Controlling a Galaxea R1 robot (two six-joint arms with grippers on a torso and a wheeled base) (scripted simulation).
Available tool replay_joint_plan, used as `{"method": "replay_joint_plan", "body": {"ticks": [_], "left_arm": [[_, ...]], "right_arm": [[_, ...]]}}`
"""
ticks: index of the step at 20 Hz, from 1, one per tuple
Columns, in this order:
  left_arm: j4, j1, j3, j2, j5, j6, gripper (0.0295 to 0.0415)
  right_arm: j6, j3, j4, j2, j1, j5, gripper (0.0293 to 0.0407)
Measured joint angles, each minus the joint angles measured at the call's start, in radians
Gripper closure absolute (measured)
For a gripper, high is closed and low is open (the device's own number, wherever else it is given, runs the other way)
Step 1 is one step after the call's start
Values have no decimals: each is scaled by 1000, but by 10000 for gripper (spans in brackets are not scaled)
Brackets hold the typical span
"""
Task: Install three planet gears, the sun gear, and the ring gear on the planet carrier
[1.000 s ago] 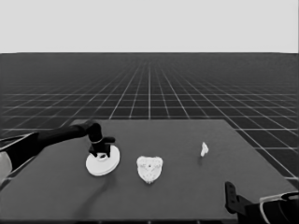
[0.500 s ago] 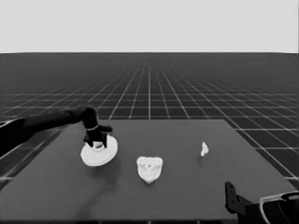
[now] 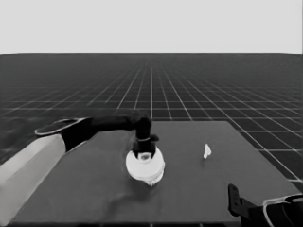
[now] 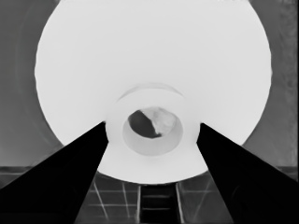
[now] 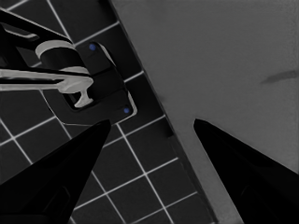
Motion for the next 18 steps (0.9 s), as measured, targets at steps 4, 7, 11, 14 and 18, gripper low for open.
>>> {"method": "replay_joint_plan", "body": {"ticks": [4, 7, 11, 14, 18], "left_arm": [[4, 5, -104, 100, 1, 7, 362], [43, 41, -134, 114, -9, 20, 362], [91, 96, -168, 124, -25, 40, 362], [96, 100, -172, 125, -27, 42, 362], [97, 104, -173, 125, -27, 51, 362]], "right_arm": [[0, 0, 0, 0, 0, 0, 315], [0, 0, 0, 0, 0, 0, 315], [0, 0, 0, 0, 0, 0, 315], [0, 0, 0, 0, 0, 0, 315], [0, 0, 0, 0, 0, 0, 315]]}}
